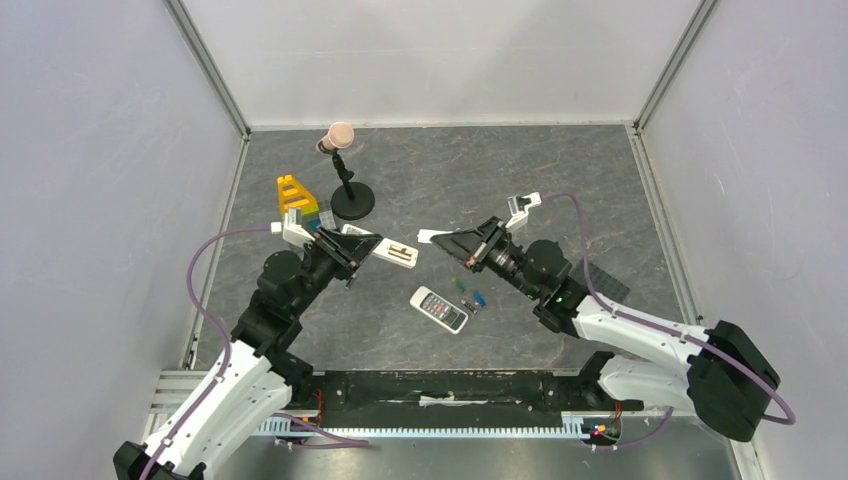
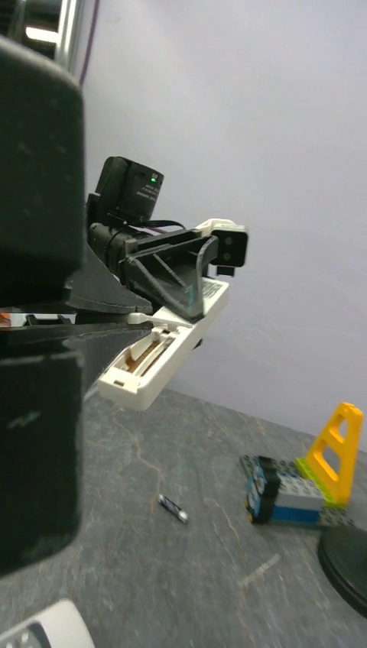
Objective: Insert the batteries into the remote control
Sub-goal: Remove the battery cover from the remote control, then place the battery cover at the center of the board, then pick up the battery from the center of the board, then load the battery into the remote control.
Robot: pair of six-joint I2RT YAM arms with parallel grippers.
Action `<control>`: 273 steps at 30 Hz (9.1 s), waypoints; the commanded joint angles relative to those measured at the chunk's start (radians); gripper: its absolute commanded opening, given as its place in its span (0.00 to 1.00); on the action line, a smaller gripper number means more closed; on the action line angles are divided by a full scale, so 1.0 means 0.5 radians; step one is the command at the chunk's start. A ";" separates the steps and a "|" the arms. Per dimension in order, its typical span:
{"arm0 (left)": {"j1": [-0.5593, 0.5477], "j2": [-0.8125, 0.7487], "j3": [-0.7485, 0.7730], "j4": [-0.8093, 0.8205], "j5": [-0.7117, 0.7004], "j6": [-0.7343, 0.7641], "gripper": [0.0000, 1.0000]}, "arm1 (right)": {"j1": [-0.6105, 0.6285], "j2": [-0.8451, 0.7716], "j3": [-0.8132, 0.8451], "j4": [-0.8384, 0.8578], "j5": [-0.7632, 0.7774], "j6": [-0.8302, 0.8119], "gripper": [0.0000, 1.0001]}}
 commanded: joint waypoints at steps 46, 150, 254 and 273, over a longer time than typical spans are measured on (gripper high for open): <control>0.005 0.487 0.193 0.109 1.280 0.975 0.02 | -0.460 0.066 0.302 -1.876 0.327 -1.530 0.59; 0.003 0.232 0.183 0.461 1.767 1.005 0.02 | 0.160 -0.552 0.439 -0.934 -1.697 -2.119 0.02; 0.007 0.439 0.009 0.936 1.195 0.291 0.02 | 0.657 -0.159 0.701 -1.518 0.152 -2.150 0.25; 0.007 0.423 0.009 0.979 1.150 0.260 0.02 | 0.654 -0.429 0.848 -1.617 0.347 -1.761 0.83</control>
